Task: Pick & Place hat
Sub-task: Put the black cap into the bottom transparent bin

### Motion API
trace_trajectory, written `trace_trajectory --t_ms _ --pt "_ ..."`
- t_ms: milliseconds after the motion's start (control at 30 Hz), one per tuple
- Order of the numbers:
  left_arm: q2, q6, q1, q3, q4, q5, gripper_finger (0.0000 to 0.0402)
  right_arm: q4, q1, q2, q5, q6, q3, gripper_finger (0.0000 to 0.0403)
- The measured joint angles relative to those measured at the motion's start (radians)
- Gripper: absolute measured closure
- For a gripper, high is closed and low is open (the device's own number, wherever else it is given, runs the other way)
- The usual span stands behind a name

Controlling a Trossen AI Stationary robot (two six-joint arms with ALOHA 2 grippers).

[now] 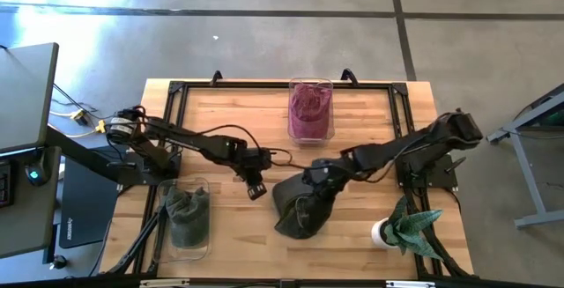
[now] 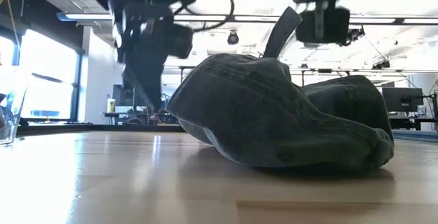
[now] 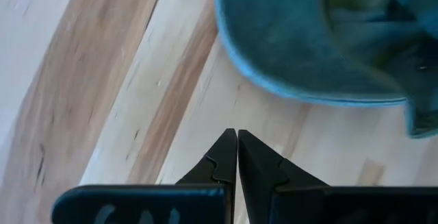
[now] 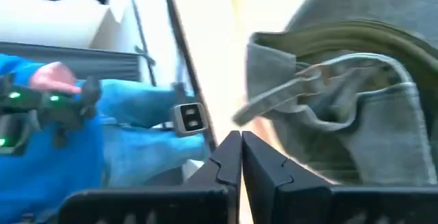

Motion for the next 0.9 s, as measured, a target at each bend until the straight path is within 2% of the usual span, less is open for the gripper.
trace_trajectory --t_ms 133,300,400,500,600,733,900 --pt "0.0 0.035 0.0 0.053 -0.077 0.0 0.039 -0.066 0.044 0.007 0.128 -0.021 0.0 0.0399" --pt "0.0 0.091 0.0 0.095 -0.216 -0.011 0.039 -0.146 0.069 0.141 0.202 -0.026 -0.001 0.0401" --pt "0.0 0.096 0.0 0.1 -0.342 -0.063 0.039 -0.236 0.069 0.196 0.33 0.108 -0.002 0.0401" --pt "-0.013 0.096 -0.004 0.099 -0.486 -0.119 0.039 -0.32 0.076 0.195 0.443 0.26 -0.003 0.0401" --pt "-0.038 0.095 -0.019 0.099 -0.56 -0.169 0.039 -0.361 0.078 0.132 0.458 0.311 -0.003 0.0402" --pt "-0.088 0.101 -0.036 0.099 -0.56 -0.2 0.039 -0.372 0.08 0.03 0.415 0.307 -0.002 0.0399" --pt "-0.112 0.114 -0.033 0.099 -0.518 -0.208 0.039 -0.24 0.143 -0.036 0.409 0.277 -0.002 0.0398"
